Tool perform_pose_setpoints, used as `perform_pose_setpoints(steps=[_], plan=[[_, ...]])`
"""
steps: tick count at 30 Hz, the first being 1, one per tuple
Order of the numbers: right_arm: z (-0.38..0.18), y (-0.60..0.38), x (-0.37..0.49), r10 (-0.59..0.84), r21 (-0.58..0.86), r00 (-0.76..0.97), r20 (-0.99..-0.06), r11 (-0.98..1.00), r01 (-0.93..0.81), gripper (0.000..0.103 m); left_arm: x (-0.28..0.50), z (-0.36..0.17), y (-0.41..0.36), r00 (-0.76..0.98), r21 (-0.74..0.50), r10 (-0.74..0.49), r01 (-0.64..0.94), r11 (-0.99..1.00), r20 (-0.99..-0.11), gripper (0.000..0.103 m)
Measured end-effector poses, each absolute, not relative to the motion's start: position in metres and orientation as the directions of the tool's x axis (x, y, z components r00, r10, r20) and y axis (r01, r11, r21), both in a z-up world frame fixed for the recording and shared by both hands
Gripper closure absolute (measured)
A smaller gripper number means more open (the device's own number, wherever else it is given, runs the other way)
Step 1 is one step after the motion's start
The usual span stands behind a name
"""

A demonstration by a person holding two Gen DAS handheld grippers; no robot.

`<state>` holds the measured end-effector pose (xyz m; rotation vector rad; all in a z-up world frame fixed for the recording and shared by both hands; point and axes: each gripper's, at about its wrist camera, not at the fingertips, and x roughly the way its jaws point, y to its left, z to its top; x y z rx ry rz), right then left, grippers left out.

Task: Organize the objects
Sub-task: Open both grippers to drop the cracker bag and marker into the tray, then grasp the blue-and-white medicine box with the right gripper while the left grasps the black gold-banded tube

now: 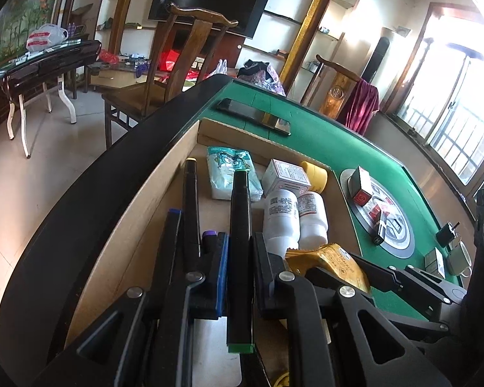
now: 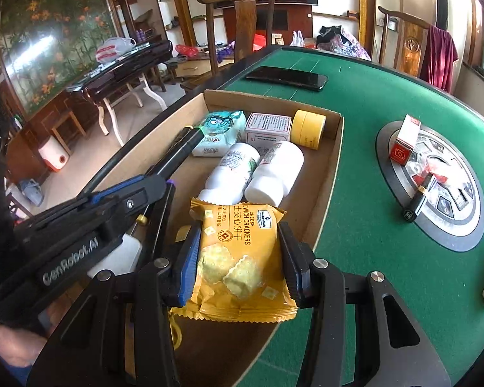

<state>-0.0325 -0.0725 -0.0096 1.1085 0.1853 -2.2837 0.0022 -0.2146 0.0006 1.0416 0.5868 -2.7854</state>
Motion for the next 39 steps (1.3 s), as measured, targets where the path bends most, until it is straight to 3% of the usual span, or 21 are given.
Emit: perform_pose_setpoints(steps=[13, 26, 39], plan=[[-0.011, -0.082, -0.022, -0.431, 0.095, -0.49, -0.758, -0.815, 0.571, 0.057, 0.003, -0.003, -0.223, -0.753, -0.337, 0.049, 0.236, -0.911, -0.657, 0.089], [-0.006, -0.06, 0.008, -0.53, 0.205, -0.4, -0.748, -0.757, 0.621, 0.057, 0.008, 0.006, -0.223, -0.765, -0.346, 0.043, 0.239, -0.907, -0.642, 0.089], [0.026, 0.055, -0.034, -0.528, 0.341, -0.524, -0.668, -0.844, 0.415, 0.057, 0.013, 0.027, -0.193, -0.779, -0.309, 0.069, 0.164, -0.937, -0.624, 0.089]])
